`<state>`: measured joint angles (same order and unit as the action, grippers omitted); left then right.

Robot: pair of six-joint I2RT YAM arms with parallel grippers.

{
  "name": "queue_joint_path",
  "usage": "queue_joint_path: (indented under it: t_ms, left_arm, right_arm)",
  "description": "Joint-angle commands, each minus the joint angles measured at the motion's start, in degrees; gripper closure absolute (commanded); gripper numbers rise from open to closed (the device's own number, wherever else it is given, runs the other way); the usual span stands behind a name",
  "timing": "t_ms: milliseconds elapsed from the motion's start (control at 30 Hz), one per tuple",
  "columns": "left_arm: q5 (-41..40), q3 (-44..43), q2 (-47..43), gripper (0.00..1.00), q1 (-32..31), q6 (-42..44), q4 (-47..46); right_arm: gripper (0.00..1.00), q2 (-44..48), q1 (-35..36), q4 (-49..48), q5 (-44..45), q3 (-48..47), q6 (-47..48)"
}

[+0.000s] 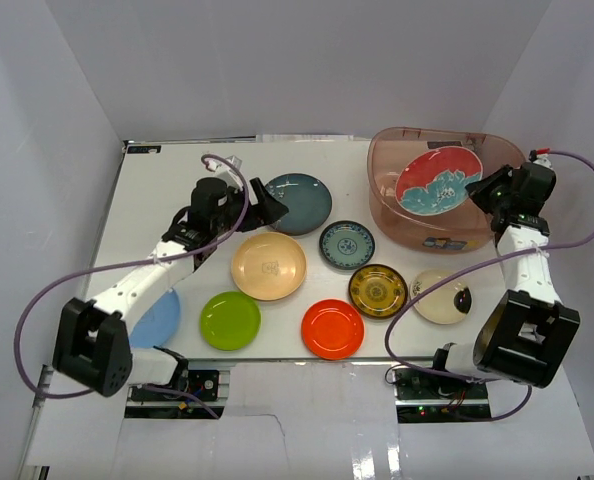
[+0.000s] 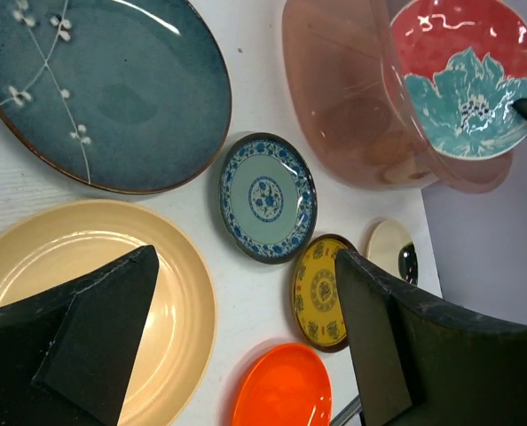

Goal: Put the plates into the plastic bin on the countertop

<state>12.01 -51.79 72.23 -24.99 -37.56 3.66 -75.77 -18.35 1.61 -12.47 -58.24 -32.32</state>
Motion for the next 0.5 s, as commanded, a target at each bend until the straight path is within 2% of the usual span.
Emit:
queue_joint_path:
  t_ms: [0,67,133,233,367,433,467]
  left_arm:
    - [3.5,-4.5,7.2,0.09,1.7,-2.3,-3.1]
    - [5.1,-8.2,13.3,0.09,4.2,-2.7,-3.1]
    - [9.9,-10.9,17.8,0.09,7.0,-4.0,-3.2]
    - [18.3,-14.1,25.6,0.09,12.3,-6.6,-6.1]
    - [17.8,-19.0,32.4,0.09,14.7,-2.9,-4.0]
    - [17.2,-21.8,34.7,0.09,14.9,0.3,-2.0]
    - [17.3,-22.4,37.0,0.09,15.1,1.2,-1.6]
  right_arm:
    - [0.92,-2.3,0.2,-7.7,0.7,-3.4,2.9]
    - [0.92,-6.9,0.2,-6.6,-0.3,-5.6,3.7]
    - [0.92,-10.1,0.3,-6.0,-4.0,-7.6,5.1]
    - [0.92,-14.5,0.8,-5.5,-4.8,-9.4,6.1]
    - [0.92,-18.3,2.0,-4.2,-3.6,-10.6,7.4]
    - [0.84,-20.6,3.0,-1.8,-2.4,-12.5,9.3]
    - [0.77,-21.6,3.9,-0.9,-2.0,-13.3,9.7]
